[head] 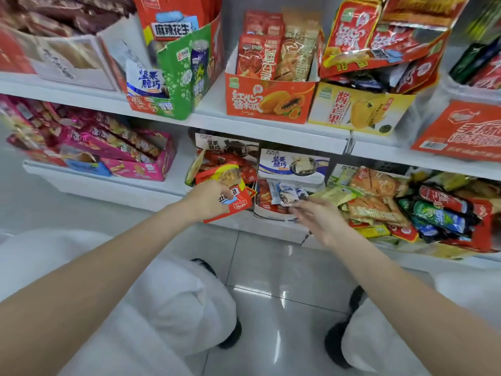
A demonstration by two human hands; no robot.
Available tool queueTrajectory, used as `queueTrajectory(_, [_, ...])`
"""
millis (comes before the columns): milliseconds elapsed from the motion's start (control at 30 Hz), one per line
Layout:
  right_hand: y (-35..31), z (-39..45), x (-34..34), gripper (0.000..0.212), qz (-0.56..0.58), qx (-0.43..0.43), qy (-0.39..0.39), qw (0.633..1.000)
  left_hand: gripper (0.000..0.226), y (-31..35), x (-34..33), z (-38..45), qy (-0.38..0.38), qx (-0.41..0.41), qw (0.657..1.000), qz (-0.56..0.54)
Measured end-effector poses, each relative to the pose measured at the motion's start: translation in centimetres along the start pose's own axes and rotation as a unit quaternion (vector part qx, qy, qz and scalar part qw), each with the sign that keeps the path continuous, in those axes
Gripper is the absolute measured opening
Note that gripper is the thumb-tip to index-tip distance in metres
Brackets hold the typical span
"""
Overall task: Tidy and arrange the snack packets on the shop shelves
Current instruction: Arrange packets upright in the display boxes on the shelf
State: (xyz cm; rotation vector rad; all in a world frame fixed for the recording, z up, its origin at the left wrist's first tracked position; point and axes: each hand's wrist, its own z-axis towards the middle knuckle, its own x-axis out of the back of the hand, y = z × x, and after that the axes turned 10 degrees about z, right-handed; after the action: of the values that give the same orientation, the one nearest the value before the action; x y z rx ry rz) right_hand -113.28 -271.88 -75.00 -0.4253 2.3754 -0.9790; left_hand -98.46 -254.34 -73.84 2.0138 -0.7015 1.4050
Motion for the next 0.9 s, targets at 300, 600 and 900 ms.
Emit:
queueTrajectory(300, [1.5, -0.8, -0.8, 0.023, -0.151, -0.009, 0.000, 0.988, 0.063, 0.4, -3.6, -0.8, -0.194, -0.030, 0.957, 0.215])
queueTrajectory(600, [0.4, -2.4, 0.3, 0.064, -0.406, 0.162, -0.163, 0.884, 0.039, 2.3, 5.1, -2.6, 0.122, 0.022, 0.966, -0.229])
queueTrajectory(900, [-2.1, -5.0, 0.1, 0.030, -0.488, 0.420, -0.133, 0.754, 0.015, 6.8, 7.8, -3.2, 0.005, 0.015, 0.703, -0.711])
